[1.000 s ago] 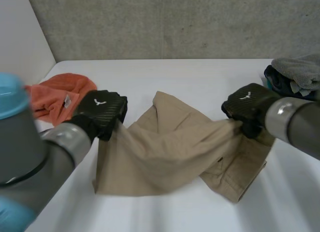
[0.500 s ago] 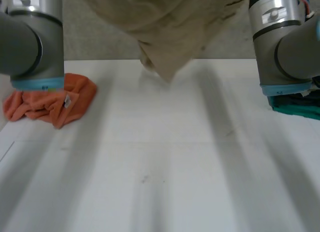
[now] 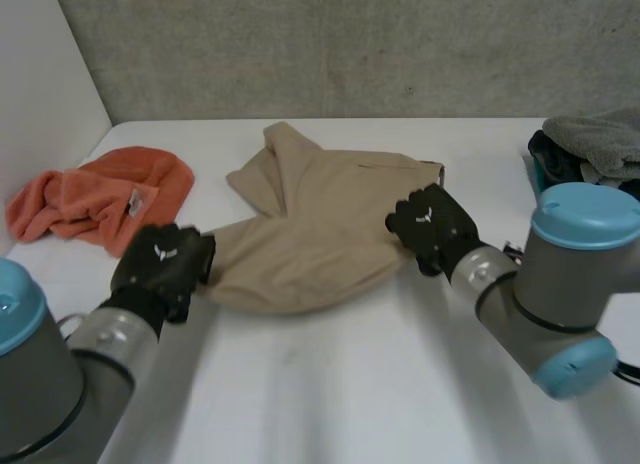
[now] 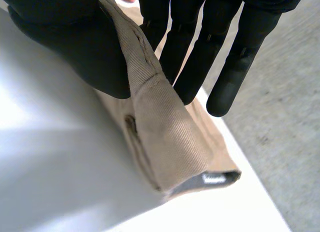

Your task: Fold the laundry.

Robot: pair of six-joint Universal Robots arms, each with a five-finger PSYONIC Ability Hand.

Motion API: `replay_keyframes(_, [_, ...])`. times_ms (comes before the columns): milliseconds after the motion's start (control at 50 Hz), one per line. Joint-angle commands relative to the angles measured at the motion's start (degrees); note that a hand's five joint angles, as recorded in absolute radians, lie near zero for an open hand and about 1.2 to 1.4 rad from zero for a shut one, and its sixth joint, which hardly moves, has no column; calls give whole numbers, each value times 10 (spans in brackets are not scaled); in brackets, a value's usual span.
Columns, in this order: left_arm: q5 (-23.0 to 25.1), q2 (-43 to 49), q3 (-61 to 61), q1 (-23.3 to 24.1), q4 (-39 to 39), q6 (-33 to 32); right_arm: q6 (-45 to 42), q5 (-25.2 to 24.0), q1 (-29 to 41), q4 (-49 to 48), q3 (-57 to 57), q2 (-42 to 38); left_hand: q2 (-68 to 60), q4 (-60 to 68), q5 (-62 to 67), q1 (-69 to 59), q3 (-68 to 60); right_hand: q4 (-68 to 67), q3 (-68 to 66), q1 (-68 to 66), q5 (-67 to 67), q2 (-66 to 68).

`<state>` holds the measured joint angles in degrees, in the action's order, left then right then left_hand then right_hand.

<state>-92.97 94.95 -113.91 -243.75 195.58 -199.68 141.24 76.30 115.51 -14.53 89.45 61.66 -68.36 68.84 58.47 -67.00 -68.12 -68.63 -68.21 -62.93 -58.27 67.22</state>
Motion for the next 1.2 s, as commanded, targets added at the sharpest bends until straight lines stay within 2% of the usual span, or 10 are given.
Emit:
replay_keyframes(20, [1, -78, -11, 7, -137, -27, -3, 5, 2, 141, 63, 114, -116, 112, 115, -130, -119, -114, -118, -171, -117, 128])
replay_keyframes(180, [40, -140, -11, 42, -309, -48, -5, 10, -4, 250, 111, 168, -116, 112, 115, -130, -119, -114, -118, -171, -117, 128])
replay_keyframes(280, [52, -133, -5, 42, -269, -51, -5, 17, -5, 239, 132, 166, -83, 79, 82, -97, -86, -114, -118, -171, -117, 128])
replay_keyframes(340, [52, -125, 2, 39, -212, -55, -4, 17, -4, 217, 143, 166, 514, -519, -515, 500, 512, -114, -118, -171, -117, 128])
replay_keyframes(360, [53, -113, 10, 34, -176, -55, -4, 17, -4, 203, 150, 165, 559, -564, -560, 545, 557, -114, -118, -171, -117, 128])
replay_keyframes(520, [129, 28, 103, -27, -31, -54, 3, 19, 5, 161, 163, 163, 524, -529, -525, 511, 522, -114, -118, -171, -117, 128])
replay_keyframes(760, [289, 325, 367, -74, -24, -49, 6, 18, -3, 152, 172, 160, 328, -332, -329, 314, 325, -114, -118, -171, -117, 128])
replay_keyframes(1060, [274, 496, 545, -83, -104, -75, 6, 21, -4, 130, 181, 159, 116, -121, -117, 102, 114, -114, -118, -171, -117, 128])
replay_keyframes(1120, [226, 494, 541, -85, -102, -97, 6, 21, -4, 129, 181, 159, -116, 111, 115, -130, -118, -114, -118, -171, -117, 128])
replay_keyframes(1200, [132, 488, 523, -77, -89, -130, 6, 21, -4, 129, 181, 159, -116, 112, 115, -130, -119, -114, -118, -171, -117, 128])
